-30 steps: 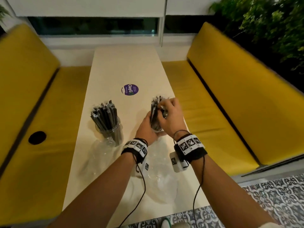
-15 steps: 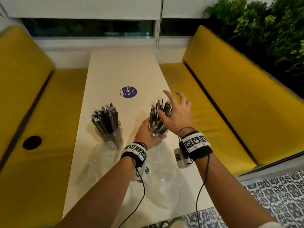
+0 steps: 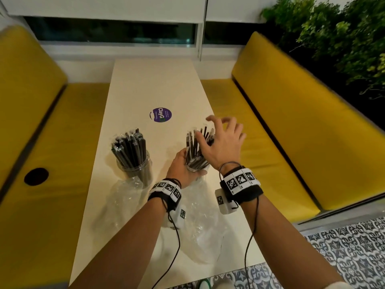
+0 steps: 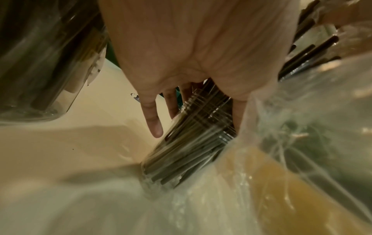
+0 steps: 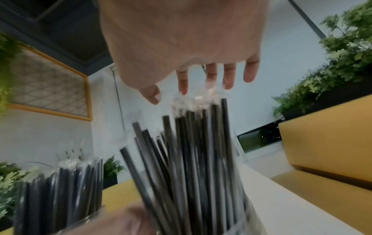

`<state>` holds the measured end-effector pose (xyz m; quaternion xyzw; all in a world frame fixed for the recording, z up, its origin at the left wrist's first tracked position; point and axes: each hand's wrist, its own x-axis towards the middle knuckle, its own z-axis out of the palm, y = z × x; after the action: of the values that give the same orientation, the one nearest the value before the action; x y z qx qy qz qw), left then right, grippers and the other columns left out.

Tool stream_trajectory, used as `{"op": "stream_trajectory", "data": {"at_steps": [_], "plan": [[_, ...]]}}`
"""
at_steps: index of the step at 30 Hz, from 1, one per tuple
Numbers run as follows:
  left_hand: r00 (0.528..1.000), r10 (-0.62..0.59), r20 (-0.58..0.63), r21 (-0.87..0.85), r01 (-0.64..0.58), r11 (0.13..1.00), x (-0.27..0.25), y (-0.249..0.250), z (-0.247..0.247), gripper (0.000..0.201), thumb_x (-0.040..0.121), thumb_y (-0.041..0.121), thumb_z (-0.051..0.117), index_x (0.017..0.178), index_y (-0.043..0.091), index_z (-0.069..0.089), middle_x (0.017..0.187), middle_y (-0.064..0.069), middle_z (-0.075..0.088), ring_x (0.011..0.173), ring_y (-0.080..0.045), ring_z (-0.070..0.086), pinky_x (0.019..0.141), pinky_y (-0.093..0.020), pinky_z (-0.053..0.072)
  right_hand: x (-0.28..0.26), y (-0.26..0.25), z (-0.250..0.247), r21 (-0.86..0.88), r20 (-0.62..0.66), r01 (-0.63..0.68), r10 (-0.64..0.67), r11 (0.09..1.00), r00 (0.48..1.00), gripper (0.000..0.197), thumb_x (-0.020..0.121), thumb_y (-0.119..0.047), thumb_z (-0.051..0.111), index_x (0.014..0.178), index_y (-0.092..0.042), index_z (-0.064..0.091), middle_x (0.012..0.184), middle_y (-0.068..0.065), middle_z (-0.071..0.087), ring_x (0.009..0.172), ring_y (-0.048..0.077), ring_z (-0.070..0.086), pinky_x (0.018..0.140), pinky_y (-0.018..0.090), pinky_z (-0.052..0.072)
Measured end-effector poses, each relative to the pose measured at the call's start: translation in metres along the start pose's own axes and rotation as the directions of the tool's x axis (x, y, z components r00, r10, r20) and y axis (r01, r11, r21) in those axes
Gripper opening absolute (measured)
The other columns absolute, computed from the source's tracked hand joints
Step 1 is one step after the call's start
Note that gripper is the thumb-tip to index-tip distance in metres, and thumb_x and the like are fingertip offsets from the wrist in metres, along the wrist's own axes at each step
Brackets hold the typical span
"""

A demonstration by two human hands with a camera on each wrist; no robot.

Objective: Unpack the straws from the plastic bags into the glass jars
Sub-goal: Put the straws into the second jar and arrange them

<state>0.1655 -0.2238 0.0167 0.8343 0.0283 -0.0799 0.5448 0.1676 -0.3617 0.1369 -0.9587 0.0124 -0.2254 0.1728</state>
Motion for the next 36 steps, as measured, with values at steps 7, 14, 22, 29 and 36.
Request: {"op": "stream_trajectory", "data": {"at_steps": [7,14,22,29,36], "plan": [[0.999,-0.032,-0.018,-0.014,0.032,0.999,-0.003,0.004,-0.002,0.089,0.067,0.034,0.099,0.14,0.023,0.05,0.136,0.003,0.065,0.12,-0.02,0.066,0.108,-0.037,0.05,0.038,0.002,0.009,0.296,0.415,0.075,-0.199,0.952,0.888,0.018,0.095,-0.025,0.07,0.112,-0.021,0.073,0.114,0.006,0.068,0.098,0.02,0.062,0.094,0.036,0.054],[0.999,-0.049,-0.011,0.021,0.049,0.999,-0.006,0.005,-0.004,0.092,0.062,0.047,0.096,0.138,0.023,0.051,0.135,0.002,0.066,0.122,-0.022,0.066,0.108,-0.047,0.053,0.02,0.016,0.016,0.128,0.301,0.0,-0.039,0.992,0.953,0.036,0.097,-0.055,0.057,0.126,-0.034,0.062,0.126,-0.004,0.065,0.121,0.024,0.056,0.105,0.05,0.042],[0.996,-0.092,0.017,0.023,0.091,0.996,-0.005,0.008,-0.006,0.092,0.071,0.034,0.098,0.147,0.02,0.047,0.136,0.005,0.065,0.12,-0.018,0.064,0.109,-0.038,0.051,0.035,-0.014,0.009,0.283,0.526,0.341,-0.442,0.897,0.727,0.06,0.08,-0.071,0.068,0.134,-0.045,0.059,0.132,-0.001,0.061,0.118,0.022,0.057,0.103,0.044,0.048],[1.0,-0.027,0.015,0.064,0.026,0.998,-0.003,0.007,-0.008,0.112,0.066,0.043,0.1,0.157,0.022,0.039,0.157,0.0,0.051,0.14,-0.022,0.054,0.116,-0.036,0.044,0.034,0.001,0.004,0.37,0.066,0.143,-0.179,0.918,0.982,0.012,0.097,-0.015,0.064,0.104,-0.022,0.071,0.105,-0.005,0.07,0.093,0.014,0.063,0.088,0.031,0.051],[1.0,-0.002,-0.001,0.084,0.002,0.996,-0.003,0.005,-0.007,0.11,0.07,0.041,0.098,0.159,0.02,0.037,0.162,-0.001,0.046,0.148,-0.021,0.047,0.113,-0.026,0.036,0.019,0.01,0.001,0.189,0.097,0.087,-0.107,0.978,0.99,0.039,0.103,-0.059,0.04,0.121,-0.04,0.069,0.136,-0.012,0.062,0.131,0.017,0.047,0.11,0.051,0.027]]}}
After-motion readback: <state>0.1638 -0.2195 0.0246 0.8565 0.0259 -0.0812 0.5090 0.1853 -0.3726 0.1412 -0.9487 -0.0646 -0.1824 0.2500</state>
